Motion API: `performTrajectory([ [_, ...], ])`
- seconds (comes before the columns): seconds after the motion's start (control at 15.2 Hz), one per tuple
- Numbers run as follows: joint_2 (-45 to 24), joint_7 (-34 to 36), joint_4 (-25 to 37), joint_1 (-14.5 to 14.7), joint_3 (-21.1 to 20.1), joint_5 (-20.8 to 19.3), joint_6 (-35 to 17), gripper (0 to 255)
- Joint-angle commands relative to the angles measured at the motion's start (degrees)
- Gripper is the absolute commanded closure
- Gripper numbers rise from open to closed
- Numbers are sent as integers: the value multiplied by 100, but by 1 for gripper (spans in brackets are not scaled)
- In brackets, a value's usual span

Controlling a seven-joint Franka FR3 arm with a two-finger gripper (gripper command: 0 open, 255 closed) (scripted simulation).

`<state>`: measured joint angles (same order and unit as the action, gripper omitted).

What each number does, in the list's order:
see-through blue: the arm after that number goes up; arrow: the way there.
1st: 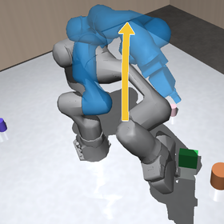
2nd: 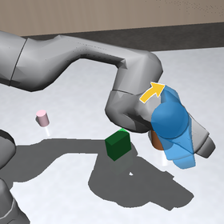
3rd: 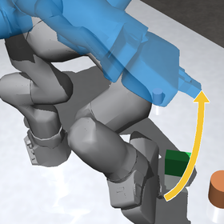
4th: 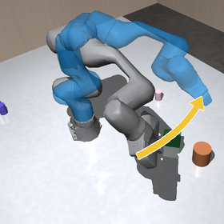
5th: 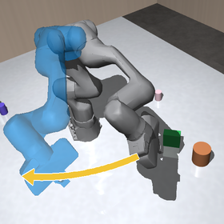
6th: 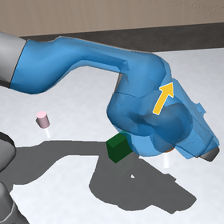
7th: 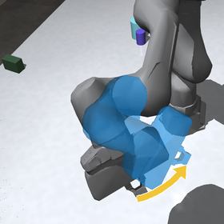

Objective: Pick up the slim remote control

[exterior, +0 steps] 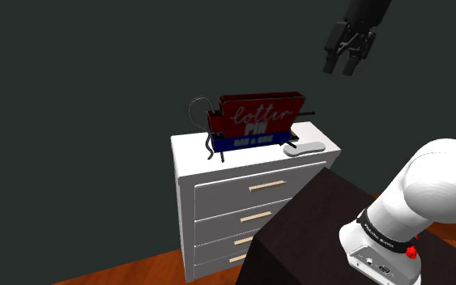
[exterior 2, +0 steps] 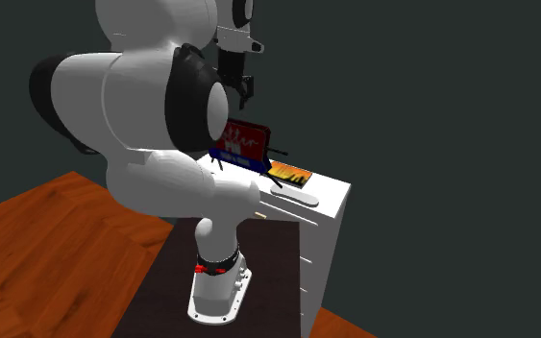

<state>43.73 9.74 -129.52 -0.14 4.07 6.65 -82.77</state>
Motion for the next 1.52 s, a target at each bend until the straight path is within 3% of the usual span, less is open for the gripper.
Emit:
performTrajectory([
  [0.0, 0, 0, 0, 0, 0, 0, 0, 0],
  [0.79, 568, -3105, -2056, 277, 1320, -1388, -1489, 0],
  [1.12, 268, -4390, -2547, 348, 2055, -2059, -2368, 0],
  [1.45, -449, -5666, -2766, 528, 2892, -2649, -3444, 0],
])
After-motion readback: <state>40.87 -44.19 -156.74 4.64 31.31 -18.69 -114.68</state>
